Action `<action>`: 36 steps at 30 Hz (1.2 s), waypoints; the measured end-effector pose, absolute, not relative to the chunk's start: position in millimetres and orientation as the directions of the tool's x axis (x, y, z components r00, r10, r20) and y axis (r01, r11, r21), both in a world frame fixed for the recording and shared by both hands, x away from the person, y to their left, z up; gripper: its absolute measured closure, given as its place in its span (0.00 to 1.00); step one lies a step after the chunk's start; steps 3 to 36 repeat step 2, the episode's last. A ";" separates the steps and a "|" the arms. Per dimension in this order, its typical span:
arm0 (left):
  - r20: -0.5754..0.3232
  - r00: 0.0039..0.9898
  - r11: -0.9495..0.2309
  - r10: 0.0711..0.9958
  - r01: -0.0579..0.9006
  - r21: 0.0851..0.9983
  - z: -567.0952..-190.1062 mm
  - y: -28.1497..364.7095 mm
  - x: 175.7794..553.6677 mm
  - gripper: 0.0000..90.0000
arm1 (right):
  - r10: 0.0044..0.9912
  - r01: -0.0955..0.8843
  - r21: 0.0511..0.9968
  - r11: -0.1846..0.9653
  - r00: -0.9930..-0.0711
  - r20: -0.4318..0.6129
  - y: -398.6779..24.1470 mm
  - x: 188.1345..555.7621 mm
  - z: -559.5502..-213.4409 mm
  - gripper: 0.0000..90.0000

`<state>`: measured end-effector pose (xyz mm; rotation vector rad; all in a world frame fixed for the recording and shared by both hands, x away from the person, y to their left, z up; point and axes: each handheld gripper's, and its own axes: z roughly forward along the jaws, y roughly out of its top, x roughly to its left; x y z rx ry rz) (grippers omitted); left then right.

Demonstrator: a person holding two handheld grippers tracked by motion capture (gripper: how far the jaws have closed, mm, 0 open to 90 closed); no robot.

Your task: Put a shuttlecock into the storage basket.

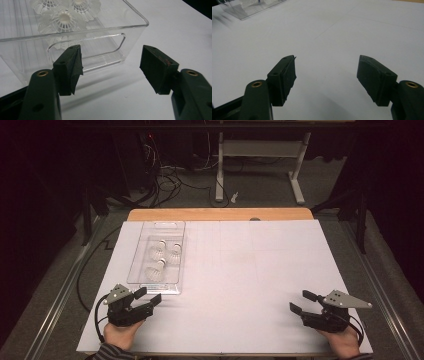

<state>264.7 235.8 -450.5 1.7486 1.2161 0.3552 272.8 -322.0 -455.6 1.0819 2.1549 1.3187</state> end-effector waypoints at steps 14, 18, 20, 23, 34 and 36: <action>-0.264 0.463 -0.059 0.846 0.574 0.817 -450.6 236.3 265.2 0.39 | 0.778 0.413 0.873 0.260 -0.625 0.065 -321.6 273.2 -455.9 0.35; -0.264 0.463 -0.059 0.846 0.574 0.817 -450.6 236.3 265.2 0.39 | 0.778 0.413 0.873 0.260 -0.625 0.065 -321.6 273.2 -455.9 0.35; -0.264 0.463 -0.059 0.846 0.574 0.817 -450.6 236.3 265.2 0.39 | 0.778 0.413 0.873 0.260 -0.625 0.065 -321.6 273.2 -455.9 0.35; -0.264 0.463 -0.059 0.846 0.574 0.817 -450.6 236.3 265.2 0.39 | 0.778 0.413 0.873 0.260 -0.625 0.065 -321.6 273.2 -455.9 0.35; -0.264 0.463 -0.059 0.846 0.574 0.817 -450.6 236.3 265.2 0.39 | 0.778 0.413 0.873 0.260 -0.625 0.065 -321.6 273.2 -455.9 0.35; -0.264 0.463 -0.059 0.846 0.574 0.817 -450.6 236.3 265.2 0.39 | 0.778 0.413 0.873 0.260 -0.625 0.065 -321.6 273.2 -455.9 0.35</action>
